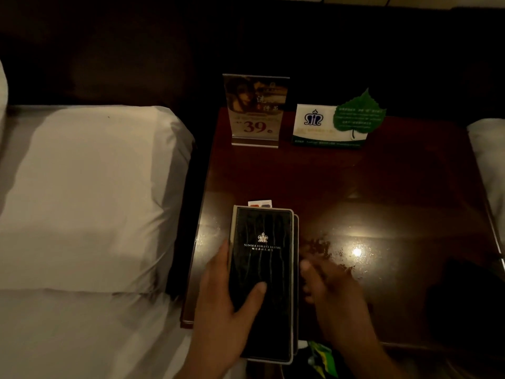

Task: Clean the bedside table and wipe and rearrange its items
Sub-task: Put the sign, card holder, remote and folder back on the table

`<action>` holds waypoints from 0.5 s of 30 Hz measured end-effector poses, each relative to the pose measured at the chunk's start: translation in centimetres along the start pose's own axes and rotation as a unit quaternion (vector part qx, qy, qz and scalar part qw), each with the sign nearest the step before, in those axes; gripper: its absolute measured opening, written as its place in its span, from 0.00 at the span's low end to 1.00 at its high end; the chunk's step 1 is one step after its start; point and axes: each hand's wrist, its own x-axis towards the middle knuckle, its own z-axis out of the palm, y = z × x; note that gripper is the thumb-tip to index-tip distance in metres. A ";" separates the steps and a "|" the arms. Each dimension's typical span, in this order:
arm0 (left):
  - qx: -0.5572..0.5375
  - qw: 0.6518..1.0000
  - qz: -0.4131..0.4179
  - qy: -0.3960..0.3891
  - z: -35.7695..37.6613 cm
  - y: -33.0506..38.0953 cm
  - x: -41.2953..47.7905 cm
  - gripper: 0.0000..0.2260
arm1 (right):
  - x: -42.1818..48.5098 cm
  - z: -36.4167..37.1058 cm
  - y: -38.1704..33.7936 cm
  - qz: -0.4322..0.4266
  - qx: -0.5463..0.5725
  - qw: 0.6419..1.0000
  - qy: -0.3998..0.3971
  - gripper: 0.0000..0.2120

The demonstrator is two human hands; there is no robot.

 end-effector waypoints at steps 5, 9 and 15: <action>-0.060 0.997 -0.045 -0.024 1.1 -0.1 -2.6 0.37 | -2.3 3.9 0.5 -0.019 -0.078 0.996 0.046 0.24; -0.036 0.999 -0.028 -0.017 1.5 0.5 -1.4 0.38 | -1.2 3.7 0.1 0.003 -0.076 0.996 0.046 0.22; -0.075 0.997 -0.016 0.019 1.1 0.8 -0.6 0.34 | -0.8 3.8 0.0 0.013 -0.010 0.999 0.028 0.16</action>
